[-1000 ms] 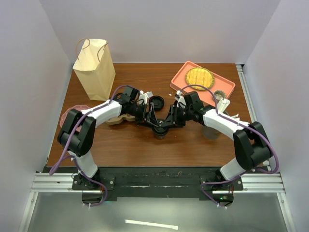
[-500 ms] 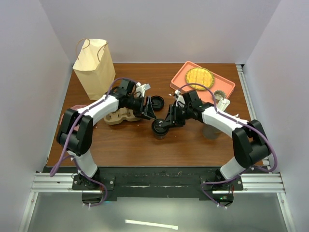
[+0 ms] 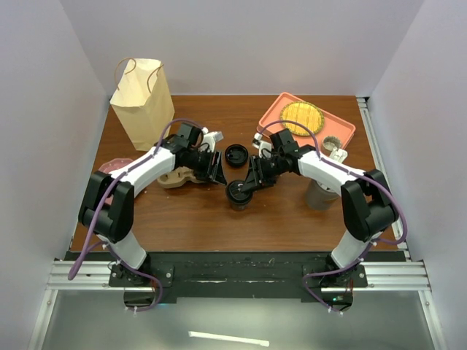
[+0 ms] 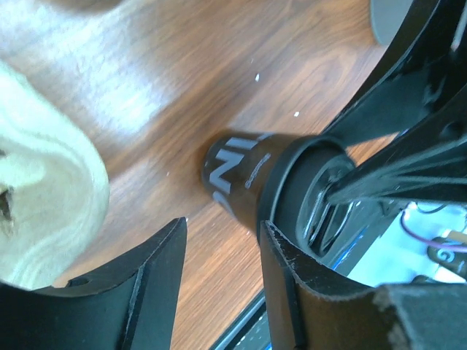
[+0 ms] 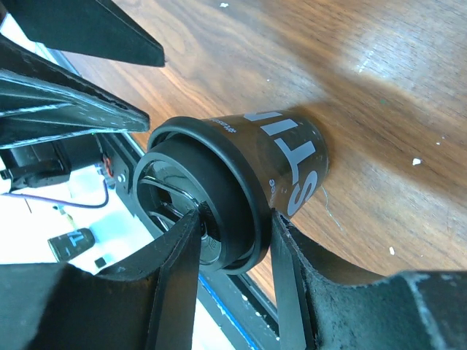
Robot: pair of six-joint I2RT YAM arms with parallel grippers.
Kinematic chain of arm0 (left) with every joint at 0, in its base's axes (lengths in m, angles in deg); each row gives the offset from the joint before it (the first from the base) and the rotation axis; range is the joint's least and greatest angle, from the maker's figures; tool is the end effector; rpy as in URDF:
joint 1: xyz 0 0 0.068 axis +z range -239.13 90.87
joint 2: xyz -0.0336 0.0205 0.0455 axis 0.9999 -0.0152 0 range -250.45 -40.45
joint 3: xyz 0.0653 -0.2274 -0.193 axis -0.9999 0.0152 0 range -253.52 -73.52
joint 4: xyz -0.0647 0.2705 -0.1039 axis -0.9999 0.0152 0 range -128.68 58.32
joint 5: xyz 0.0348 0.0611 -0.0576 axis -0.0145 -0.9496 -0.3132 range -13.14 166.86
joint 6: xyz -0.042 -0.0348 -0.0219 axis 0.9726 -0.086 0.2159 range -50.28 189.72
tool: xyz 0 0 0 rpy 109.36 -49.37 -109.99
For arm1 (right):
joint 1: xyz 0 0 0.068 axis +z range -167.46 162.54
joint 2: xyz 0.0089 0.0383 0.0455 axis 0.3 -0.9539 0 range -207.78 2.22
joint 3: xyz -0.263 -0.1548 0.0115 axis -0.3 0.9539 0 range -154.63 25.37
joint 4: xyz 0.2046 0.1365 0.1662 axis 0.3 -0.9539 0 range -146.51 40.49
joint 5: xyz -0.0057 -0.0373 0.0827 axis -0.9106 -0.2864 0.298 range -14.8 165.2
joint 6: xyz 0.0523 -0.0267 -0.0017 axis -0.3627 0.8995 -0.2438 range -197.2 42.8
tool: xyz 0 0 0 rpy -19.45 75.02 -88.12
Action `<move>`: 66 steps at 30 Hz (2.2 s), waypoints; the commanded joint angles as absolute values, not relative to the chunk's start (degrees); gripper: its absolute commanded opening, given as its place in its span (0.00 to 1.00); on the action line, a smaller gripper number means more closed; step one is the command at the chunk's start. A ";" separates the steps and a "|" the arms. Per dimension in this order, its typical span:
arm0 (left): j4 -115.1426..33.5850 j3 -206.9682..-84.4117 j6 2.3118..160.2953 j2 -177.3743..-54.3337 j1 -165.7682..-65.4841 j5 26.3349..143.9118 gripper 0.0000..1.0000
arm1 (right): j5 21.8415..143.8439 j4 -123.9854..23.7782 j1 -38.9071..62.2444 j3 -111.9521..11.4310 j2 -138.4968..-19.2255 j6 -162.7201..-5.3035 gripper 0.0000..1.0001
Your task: Pack the takeout coffee
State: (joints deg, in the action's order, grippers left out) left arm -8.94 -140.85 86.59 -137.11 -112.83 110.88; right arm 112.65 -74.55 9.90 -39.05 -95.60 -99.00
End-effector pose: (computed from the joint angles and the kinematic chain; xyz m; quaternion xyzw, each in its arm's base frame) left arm 0.3442 -0.1770 0.2291 0.1328 0.9154 -0.3528 0.1414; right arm 0.3307 0.2003 0.2111 -0.1314 0.9061 0.3881 0.1057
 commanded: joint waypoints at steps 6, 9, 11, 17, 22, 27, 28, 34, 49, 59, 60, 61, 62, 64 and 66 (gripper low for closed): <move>-11.69 -137.15 83.87 -134.14 -114.00 112.63 0.49 | 106.05 -82.47 10.32 -38.26 -99.73 -92.93 0.33; -11.69 -137.24 83.79 -133.44 -114.00 112.20 0.49 | 106.05 -82.73 10.40 -38.61 -100.08 -92.67 0.32; -11.78 -137.42 83.87 -132.82 -114.00 110.89 0.50 | 106.23 -82.91 10.32 -38.79 -100.26 -92.40 0.32; -12.92 -137.07 85.02 -130.10 -114.00 107.98 0.50 | 106.67 -84.49 10.40 -40.37 -101.58 -90.47 0.31; -13.98 -135.66 84.58 -129.83 -114.09 110.60 0.49 | 107.10 -85.02 10.32 -41.07 -102.55 -89.59 0.31; -15.21 -133.29 84.66 -130.01 -114.44 111.49 0.49 | 107.11 -84.58 10.40 -40.72 -102.46 -90.12 0.31; -15.47 -133.03 84.75 -130.10 -114.53 111.67 0.48 | 107.19 -84.32 10.49 -40.63 -102.37 -90.20 0.31; -17.40 -131.79 85.45 -130.80 -114.70 113.25 0.49 | 107.28 -83.96 10.84 -40.28 -102.55 -90.38 0.31; -18.99 -132.06 88.01 -128.42 -114.88 112.46 0.47 | 107.02 -83.43 10.76 -39.58 -102.37 -90.91 0.30; -19.96 -128.98 88.45 -130.53 -115.49 109.91 0.44 | 107.02 -83.61 10.84 -40.28 -102.63 -90.82 0.30; -19.78 -128.81 88.27 -130.62 -115.49 109.39 0.44 | 106.93 -83.52 10.84 -40.28 -102.63 -90.91 0.29; -19.52 -128.72 88.27 -130.54 -115.58 107.82 0.43 | 106.84 -83.35 10.84 -40.02 -102.72 -90.82 0.30; -19.34 -128.37 88.36 -130.80 -115.58 107.02 0.42 | 106.76 -83.17 10.84 -39.58 -102.90 -90.82 0.29; -19.34 -127.67 88.79 -131.15 -115.58 105.09 0.39 | 106.58 -82.38 10.76 -38.53 -103.07 -90.91 0.29; -19.25 -126.70 89.58 -131.50 -115.67 104.03 0.32 | 106.32 -81.07 10.84 -37.47 -103.25 -91.26 0.27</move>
State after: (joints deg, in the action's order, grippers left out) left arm -19.36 -129.68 89.25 -129.68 -114.95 110.86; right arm 116.41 -78.26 9.85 -42.37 -99.01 -94.10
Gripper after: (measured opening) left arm 0.376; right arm 0.411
